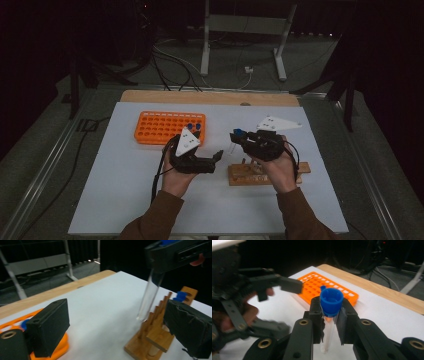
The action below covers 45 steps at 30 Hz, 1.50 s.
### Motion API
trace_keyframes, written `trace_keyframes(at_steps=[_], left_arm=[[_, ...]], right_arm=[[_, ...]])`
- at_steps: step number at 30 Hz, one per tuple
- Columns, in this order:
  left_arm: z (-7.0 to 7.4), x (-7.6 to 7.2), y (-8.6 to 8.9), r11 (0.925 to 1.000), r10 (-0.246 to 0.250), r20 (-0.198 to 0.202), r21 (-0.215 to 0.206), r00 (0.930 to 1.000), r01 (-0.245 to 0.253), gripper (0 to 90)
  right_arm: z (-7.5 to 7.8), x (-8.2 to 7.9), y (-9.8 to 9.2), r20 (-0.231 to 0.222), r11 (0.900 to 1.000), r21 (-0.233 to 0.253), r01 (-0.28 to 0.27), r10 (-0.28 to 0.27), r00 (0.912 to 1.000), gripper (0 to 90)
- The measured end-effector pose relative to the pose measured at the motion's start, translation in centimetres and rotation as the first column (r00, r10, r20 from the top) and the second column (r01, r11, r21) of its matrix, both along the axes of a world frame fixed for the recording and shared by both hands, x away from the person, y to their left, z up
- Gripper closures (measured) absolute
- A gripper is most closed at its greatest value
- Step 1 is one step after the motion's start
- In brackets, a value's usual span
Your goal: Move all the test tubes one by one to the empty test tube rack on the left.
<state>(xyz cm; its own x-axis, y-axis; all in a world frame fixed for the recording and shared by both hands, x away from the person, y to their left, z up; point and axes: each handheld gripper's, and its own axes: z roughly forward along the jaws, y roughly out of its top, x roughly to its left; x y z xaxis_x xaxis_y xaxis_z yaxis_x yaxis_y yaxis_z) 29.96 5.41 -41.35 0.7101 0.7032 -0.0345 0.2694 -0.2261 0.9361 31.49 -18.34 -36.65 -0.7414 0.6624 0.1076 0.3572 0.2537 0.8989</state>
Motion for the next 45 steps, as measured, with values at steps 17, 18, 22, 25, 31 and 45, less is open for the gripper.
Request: trace_keyframes(at_steps=[17, 18, 22, 25, 31, 45], left_arm=[[-0.1, -0.1, -1.8, 0.9954, -0.096, 0.001, 0.001, 0.9954, 0.096, 52.1], [-0.1, -0.1, -1.8, 0.9952, -0.098, 0.003, -0.003, 0.9952, 0.098, 55.9], [0.0, -0.2, -1.7, 0.9931, -0.117, 0.016, -0.015, 0.9931, 0.117, 70.8], [0.0, -0.3, -1.7, 0.9918, -0.128, 0.027, 0.001, 0.9914, 0.128, 77.5], [-0.1, -0.1, -1.6, 0.9921, -0.126, 0.029, 0.003, 0.9916, 0.126, 78.1], [0.5, 0.8, 0.9, 0.9988, -0.034, 0.013, -0.034, 0.9993, 0.035, 78.3]], right_arm=[[-0.4, -0.3, 2.2, -0.02, 0.998, -0.005, -0.061, 0.061, 0.9979, 76.8], [-0.4, -0.3, 2.3, -0.019, 0.998, -0.005, -0.063, 0.063, 0.9979, 76.7], [-0.4, -0.3, 2.3, -0.022, 0.998, -0.006, -0.064, 0.064, 0.9977, 76.8], [-0.5, -0.3, 2.3, -0.021, 0.998, -0.005, -0.066, 0.066, 0.9976, 76.8], [-0.4, -0.6, 2.1, -0.004, 0.998, -0.006, -0.062, 0.062, 0.9981, 69.2], [0.4, -1.1, -1.9, 0.053, 0.998, 0.053, 0.023, -0.026, 0.9982, 21.5]])
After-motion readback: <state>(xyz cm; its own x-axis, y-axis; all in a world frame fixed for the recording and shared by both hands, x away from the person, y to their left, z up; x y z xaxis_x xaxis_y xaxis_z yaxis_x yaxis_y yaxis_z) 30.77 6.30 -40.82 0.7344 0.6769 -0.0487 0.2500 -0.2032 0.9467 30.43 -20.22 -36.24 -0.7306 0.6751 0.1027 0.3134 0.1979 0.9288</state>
